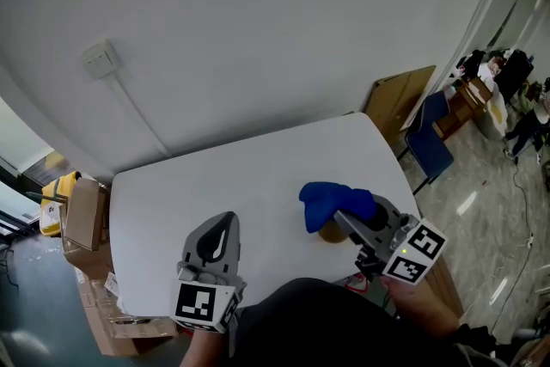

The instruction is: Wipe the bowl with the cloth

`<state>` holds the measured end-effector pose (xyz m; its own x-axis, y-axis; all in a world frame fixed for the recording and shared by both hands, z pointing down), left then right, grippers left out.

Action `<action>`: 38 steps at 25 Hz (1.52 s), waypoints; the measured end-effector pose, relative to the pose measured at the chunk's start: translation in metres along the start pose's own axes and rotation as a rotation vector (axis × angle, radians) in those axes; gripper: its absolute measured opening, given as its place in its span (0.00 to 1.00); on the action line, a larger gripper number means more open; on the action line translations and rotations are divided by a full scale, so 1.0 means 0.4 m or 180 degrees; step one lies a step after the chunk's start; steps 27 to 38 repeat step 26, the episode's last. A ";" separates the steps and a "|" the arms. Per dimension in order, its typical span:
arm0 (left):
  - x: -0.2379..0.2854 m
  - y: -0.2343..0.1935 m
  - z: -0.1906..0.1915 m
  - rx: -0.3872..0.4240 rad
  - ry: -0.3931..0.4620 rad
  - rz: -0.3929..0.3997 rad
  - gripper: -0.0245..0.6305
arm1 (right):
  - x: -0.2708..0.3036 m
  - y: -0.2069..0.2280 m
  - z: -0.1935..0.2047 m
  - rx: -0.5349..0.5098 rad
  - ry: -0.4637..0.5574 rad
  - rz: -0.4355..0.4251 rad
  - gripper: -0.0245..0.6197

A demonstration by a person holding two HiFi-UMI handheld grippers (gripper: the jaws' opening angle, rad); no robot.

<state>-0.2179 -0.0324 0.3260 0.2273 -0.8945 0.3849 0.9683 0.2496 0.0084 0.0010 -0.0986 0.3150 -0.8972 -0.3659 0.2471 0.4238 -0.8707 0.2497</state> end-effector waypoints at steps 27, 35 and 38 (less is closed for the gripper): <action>0.008 0.019 -0.019 0.0001 -0.0008 0.0074 0.05 | -0.035 0.023 -0.003 0.0036 0.0102 0.0071 0.15; 0.008 0.019 -0.019 0.0001 -0.0008 0.0074 0.05 | -0.035 0.023 -0.003 0.0036 0.0102 0.0071 0.15; 0.008 0.019 -0.019 0.0001 -0.0008 0.0074 0.05 | -0.035 0.023 -0.003 0.0036 0.0102 0.0071 0.15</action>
Point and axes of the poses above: the fingertips, and each gripper's own axes: x forward along the fingers, y to its right, z out of its underside, the point moved 4 cm from there along -x, backward along the fingers, and after that the axes turned 14 degrees about -y, right-handed, at the moved point
